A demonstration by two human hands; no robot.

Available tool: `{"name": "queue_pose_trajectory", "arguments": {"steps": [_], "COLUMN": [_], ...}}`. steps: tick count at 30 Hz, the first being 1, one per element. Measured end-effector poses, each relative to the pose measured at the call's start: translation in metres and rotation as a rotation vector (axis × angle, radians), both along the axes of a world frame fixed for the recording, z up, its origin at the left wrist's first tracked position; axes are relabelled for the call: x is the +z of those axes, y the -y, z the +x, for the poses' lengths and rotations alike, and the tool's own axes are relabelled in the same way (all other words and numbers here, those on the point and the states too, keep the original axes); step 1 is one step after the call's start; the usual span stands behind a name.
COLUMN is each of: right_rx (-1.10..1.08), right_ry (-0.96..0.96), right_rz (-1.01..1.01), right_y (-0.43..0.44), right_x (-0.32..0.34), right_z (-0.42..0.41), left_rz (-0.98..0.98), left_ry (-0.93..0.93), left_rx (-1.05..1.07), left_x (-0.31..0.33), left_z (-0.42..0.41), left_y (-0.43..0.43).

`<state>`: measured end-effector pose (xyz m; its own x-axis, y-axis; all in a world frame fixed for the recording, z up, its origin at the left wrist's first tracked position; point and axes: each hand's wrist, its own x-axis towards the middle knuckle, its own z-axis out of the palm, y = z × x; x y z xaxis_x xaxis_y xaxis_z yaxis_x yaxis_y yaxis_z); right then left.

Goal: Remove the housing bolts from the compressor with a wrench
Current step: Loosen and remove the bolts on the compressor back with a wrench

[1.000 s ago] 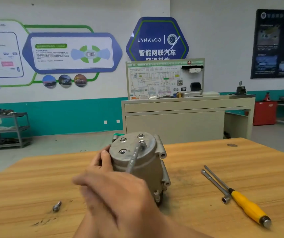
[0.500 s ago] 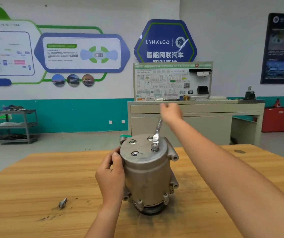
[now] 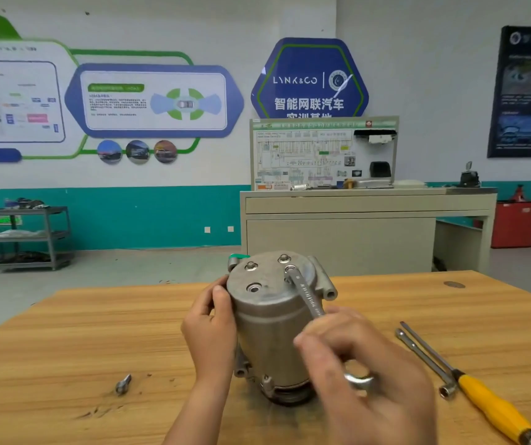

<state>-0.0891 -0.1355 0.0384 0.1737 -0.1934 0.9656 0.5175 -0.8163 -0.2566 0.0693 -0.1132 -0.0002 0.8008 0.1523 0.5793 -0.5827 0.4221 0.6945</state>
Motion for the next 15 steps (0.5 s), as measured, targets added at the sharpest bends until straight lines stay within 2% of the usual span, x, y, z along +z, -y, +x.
{"name": "queue_pose_trajectory", "arguments": {"steps": [1, 3, 6, 8, 9, 12, 15], "right_rx": [0.005, -0.081, -0.286, -0.498, -0.564, -0.599, -0.629], "right_ry": [0.037, 0.145, 0.125, -0.088, -0.262, -0.749, -0.907], "right_rz": [0.192, 0.436, 0.542, 0.517, 0.509, 0.374, 0.096], "right_y": [0.019, 0.064, 0.122, 0.163, 0.179, 0.184, 0.144], "right_x": [0.003, 0.010, 0.030, 0.048, 0.060, 0.101, 0.118], "right_z": [-0.009, -0.018, 0.003, 0.035, 0.055, 0.113, 0.151], "left_rz": [0.049, 0.080, 0.133, 0.143, 0.146, 0.134, 0.112], "left_ry": [-0.074, -0.077, -0.031, 0.013, 0.033, 0.049, 0.025], "left_rx": [0.007, 0.008, 0.077, 0.120, 0.136, 0.163, 0.162], "left_x": [0.004, 0.007, 0.007, 0.005, 0.005, 0.003, 0.007], "left_z": [0.004, 0.007, -0.010, -0.017, -0.020, -0.027, -0.028], "left_y": [-0.002, -0.006, -0.001, 0.003, 0.005, 0.013, 0.018]}}
